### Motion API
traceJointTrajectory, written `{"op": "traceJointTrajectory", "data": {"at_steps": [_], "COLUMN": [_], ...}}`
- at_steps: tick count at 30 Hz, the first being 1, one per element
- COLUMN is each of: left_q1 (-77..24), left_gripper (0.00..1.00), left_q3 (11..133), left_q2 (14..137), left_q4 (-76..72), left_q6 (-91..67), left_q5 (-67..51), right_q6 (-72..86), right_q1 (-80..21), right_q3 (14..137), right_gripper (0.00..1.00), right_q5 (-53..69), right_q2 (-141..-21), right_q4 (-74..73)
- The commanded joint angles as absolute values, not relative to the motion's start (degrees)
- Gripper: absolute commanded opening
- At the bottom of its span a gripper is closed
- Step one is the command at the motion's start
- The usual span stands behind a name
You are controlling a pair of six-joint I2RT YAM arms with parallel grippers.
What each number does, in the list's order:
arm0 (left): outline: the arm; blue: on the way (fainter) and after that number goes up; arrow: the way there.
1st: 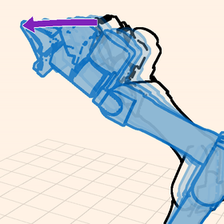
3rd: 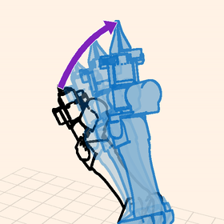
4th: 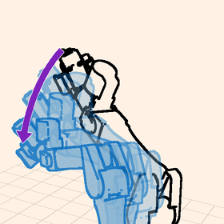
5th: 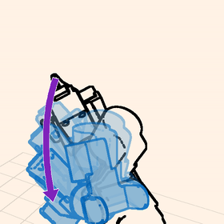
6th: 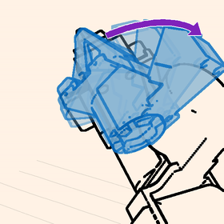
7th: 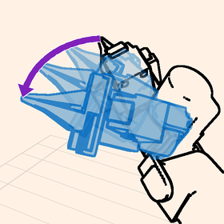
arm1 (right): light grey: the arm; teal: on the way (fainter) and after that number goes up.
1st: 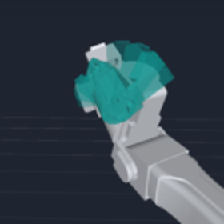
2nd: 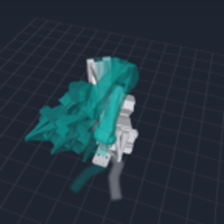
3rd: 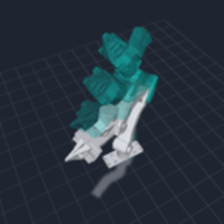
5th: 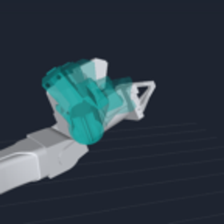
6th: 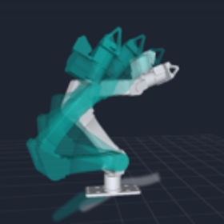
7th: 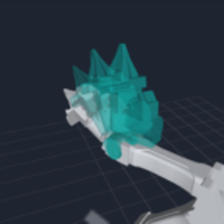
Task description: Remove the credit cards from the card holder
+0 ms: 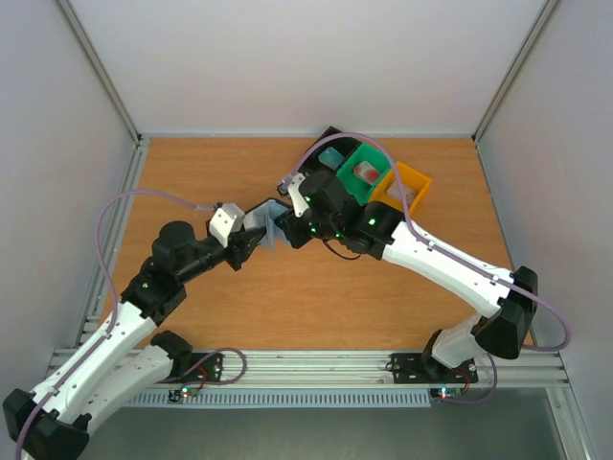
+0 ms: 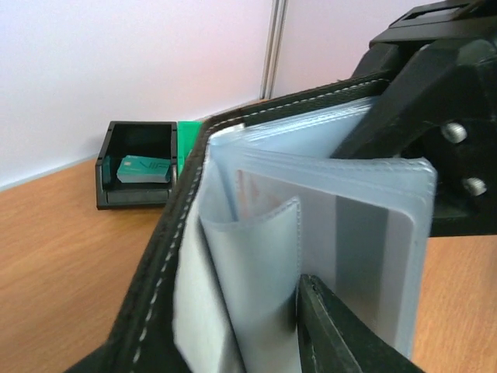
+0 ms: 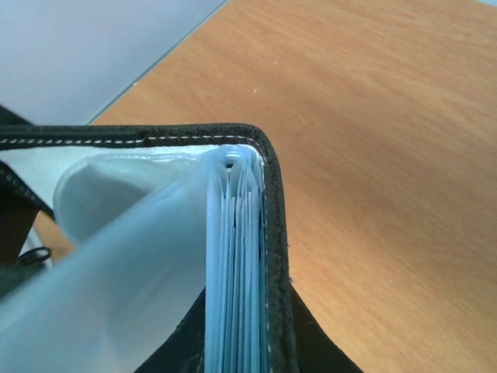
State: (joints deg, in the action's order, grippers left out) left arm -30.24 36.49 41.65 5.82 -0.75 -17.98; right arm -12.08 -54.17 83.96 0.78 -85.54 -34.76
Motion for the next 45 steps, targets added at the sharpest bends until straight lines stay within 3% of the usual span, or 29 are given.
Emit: {"op": "traceJointTrajectory", "data": {"at_steps": [1, 4, 8, 12, 28, 32, 39, 45], "left_q1": [-30.4, -30.3, -30.1, -29.6, -29.5, -29.5, -28.7, -26.0], "left_gripper": [0.34, 0.33, 0.48, 0.37, 0.32, 0.34, 0.49, 0.56], "left_q3": [37.1, 37.5, 38.4, 39.2, 39.7, 39.8, 40.3, 39.7], "left_q2": [40.1, 39.5, 38.5, 38.4, 37.2, 37.0, 36.4, 35.3], "left_q4": [5.5, 6.0, 6.6, 6.7, 6.1, 5.6, 5.8, 5.3], "left_q6": [-0.2, -0.2, 1.7, 1.0, 1.2, 0.8, -2.5, -3.3], "left_q5": [-18.9, -21.1, -27.1, -27.4, -32.6, -36.8, -32.2, -31.4], "right_q6": [-16.7, -17.5, -17.4, -19.3, -21.8, -23.2, -24.2, -17.7], "right_q1": [-51.8, -48.8, -44.2, -42.3, -39.0, -39.0, -37.2, -33.9], "right_q3": [82.0, 79.5, 75.9, 75.2, 74.1, 74.7, 74.5, 75.7], "right_gripper": [0.01, 0.01, 0.01, 0.01, 0.01, 0.01, 0.01, 0.01], "right_q5": [12.9, 20.6, 30.5, 38.0, 54.3, 54.0, 50.4, 38.9], "right_q2": [-80.7, -78.6, -75.6, -74.5, -73.1, -72.9, -71.4, -72.3], "right_q4": [-31.8, -30.8, -27.5, -27.1, -26.2, -28.0, -31.8, -36.1]}}
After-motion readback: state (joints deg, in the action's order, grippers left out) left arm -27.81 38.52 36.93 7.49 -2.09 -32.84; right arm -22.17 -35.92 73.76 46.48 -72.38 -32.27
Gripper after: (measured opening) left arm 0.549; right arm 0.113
